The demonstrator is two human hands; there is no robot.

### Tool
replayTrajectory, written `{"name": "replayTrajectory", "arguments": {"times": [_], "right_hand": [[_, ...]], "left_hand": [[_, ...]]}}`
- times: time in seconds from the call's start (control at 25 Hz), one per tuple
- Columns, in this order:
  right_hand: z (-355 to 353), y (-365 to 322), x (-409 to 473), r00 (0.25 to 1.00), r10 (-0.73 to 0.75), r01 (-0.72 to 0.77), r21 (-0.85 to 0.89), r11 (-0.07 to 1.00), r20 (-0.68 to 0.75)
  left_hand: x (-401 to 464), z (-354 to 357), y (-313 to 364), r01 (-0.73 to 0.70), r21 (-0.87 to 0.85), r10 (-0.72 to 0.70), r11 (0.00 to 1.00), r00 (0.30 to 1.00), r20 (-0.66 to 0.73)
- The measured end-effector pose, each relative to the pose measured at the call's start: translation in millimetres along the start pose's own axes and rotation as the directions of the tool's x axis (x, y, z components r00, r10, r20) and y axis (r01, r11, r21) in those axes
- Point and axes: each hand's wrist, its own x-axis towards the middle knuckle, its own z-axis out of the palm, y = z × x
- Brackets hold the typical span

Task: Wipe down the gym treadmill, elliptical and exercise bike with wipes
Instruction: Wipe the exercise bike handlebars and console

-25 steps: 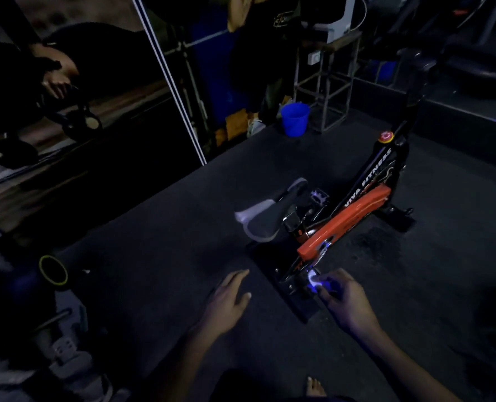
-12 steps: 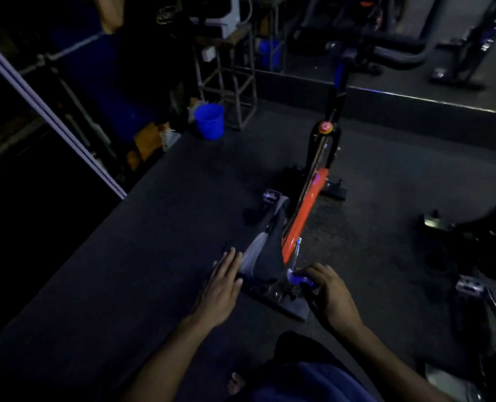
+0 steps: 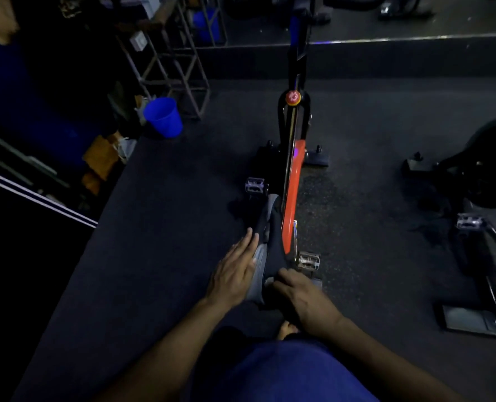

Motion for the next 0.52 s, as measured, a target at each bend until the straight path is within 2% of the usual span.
{"name": "replayTrajectory", "arguments": {"times": [0.16, 0.24, 0.52], "right_hand": [[-7.7, 16.9, 26.8, 0.988, 0.154, -0.154, 0.035, 0.987, -0.003], [-20.0, 30.8, 57.9, 0.97, 0.23, -0.226, 0.054, 0.973, -0.075], [-46.8, 80.4, 129.0, 0.931, 0.328, -0.33, 0.01, 0.944, -0.162]], "left_hand": [[-1.8, -0.6, -1.0, -0.02, -0.025, 0.019, 0.999, 1.0, -0.022], [1.1, -2.4, -2.4, -0.045, -0.019, 0.045, 0.999, 0.999, -0.023], [0.7, 3.2, -9.2, -0.065, -0.03, 0.064, 0.997, 0.998, -0.025]]}}
